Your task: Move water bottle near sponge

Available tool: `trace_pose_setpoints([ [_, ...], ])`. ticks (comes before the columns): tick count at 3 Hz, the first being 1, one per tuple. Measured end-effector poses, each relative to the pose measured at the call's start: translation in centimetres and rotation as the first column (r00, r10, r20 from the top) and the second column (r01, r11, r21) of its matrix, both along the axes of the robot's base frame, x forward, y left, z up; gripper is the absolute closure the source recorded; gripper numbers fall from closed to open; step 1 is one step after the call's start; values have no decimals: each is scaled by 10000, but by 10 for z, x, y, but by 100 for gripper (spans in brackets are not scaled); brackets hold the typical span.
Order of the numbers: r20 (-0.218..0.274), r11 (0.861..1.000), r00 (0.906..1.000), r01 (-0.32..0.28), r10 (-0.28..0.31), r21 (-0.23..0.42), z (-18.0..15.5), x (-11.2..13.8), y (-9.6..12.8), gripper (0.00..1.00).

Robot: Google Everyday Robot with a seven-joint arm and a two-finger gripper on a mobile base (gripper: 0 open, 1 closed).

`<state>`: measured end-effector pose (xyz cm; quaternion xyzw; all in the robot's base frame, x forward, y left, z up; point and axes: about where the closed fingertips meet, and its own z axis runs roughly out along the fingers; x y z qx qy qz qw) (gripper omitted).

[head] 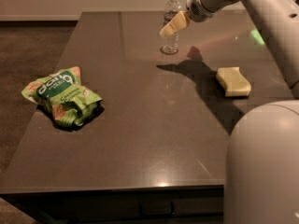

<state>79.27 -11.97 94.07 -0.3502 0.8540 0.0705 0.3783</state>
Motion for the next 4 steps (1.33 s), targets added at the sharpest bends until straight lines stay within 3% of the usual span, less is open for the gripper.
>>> trace_pose_setpoints([
  [1,177,9990,9998,-58,50,435,-1,15,22,0],
  [2,325,9971,9995,-62,37,755,-2,27,35,13],
  [4,416,9947,9991,37,-80,1025,-3,36,35,55],
])
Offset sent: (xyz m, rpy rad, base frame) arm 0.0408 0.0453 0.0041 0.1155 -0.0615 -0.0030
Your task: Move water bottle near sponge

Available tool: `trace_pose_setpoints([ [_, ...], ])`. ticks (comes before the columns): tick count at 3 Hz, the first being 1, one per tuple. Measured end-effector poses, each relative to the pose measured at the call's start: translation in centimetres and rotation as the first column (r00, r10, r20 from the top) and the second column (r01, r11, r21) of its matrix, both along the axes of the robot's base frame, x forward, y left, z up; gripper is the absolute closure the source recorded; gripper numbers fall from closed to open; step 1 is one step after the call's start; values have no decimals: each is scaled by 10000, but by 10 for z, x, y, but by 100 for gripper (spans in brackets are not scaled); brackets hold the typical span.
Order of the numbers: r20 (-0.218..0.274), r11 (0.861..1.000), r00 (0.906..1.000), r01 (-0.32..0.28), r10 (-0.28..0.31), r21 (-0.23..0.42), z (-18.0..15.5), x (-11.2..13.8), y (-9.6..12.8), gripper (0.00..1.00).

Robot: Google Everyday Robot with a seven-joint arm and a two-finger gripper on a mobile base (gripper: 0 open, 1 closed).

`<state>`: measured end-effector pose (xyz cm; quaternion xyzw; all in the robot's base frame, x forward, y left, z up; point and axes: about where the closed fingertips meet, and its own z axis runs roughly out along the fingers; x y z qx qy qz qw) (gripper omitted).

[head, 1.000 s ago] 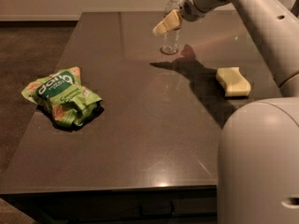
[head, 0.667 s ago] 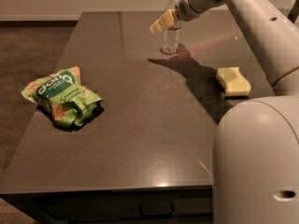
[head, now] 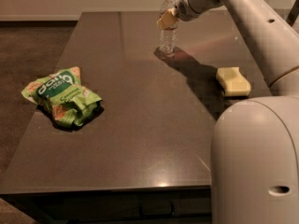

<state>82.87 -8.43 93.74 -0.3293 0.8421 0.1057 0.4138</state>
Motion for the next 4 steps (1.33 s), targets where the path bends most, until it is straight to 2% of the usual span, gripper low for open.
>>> trace_pose_setpoints([
  [1,-9,10000,10000,-67,67,-8,4,-5,-4,77],
  [2,-141,9999,9998,-115,113,-96,16,-24,-19,99],
  [4,-364,9998,9993,-78,86,208,33,-85,-63,100],
])
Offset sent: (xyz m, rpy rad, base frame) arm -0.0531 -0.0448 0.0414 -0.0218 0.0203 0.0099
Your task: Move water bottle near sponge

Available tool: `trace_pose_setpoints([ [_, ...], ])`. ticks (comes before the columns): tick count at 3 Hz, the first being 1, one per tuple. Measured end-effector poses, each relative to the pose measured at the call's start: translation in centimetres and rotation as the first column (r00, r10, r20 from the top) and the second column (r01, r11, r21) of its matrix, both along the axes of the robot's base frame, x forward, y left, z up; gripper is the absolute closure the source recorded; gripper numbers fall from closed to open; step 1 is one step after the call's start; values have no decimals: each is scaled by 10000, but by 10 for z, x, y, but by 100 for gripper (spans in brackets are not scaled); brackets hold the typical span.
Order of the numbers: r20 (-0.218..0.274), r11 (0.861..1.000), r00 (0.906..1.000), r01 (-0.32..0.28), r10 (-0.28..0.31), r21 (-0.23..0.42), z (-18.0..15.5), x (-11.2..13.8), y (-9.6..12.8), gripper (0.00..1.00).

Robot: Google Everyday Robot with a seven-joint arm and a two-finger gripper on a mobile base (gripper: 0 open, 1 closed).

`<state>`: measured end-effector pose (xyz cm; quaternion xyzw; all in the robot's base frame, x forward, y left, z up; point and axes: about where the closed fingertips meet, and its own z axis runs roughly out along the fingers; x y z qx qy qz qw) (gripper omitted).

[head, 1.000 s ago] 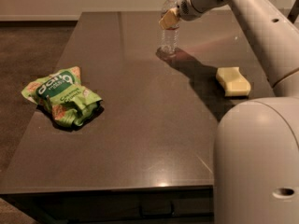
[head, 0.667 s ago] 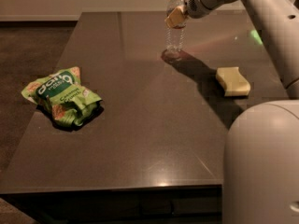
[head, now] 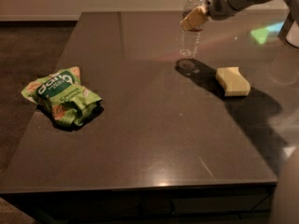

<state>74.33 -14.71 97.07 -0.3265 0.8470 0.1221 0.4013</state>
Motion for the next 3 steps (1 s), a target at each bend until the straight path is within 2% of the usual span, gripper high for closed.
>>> trace_pose_setpoints([
  [1,-172,9999,9998,-34,37,151,-8,-24,-16,100],
  [3,-389,9997,9991,-135,144,222,-25,-48,-33,100],
])
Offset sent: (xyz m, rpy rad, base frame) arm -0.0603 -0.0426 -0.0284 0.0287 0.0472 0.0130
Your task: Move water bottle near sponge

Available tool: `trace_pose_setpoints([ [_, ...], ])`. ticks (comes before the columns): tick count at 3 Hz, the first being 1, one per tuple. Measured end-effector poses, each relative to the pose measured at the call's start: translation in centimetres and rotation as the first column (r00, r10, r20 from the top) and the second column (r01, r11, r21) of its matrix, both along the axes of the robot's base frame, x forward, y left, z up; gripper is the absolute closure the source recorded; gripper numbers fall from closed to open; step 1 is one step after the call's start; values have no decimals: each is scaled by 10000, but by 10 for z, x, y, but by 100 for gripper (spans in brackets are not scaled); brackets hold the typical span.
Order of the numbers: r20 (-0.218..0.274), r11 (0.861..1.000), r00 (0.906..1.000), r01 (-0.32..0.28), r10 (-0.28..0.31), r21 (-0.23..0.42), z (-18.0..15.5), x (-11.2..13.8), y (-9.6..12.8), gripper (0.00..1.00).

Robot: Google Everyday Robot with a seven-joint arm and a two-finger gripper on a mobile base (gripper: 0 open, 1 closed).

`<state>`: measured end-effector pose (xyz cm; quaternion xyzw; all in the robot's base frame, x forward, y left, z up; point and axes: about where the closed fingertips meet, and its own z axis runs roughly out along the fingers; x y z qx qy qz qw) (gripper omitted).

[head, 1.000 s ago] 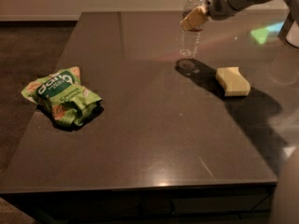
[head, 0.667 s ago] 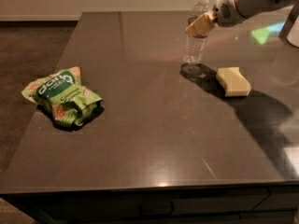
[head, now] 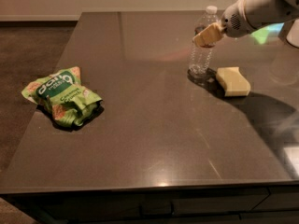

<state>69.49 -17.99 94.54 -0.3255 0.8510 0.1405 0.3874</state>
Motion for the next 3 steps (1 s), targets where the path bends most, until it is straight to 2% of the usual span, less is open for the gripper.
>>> trace_pose_setpoints([
  [1,101,9999,9999,-19,20,-120,-4,-7,-4,83],
  [3,84,9996,9999,-86,89,-255,-15,-14,-7,36],
])
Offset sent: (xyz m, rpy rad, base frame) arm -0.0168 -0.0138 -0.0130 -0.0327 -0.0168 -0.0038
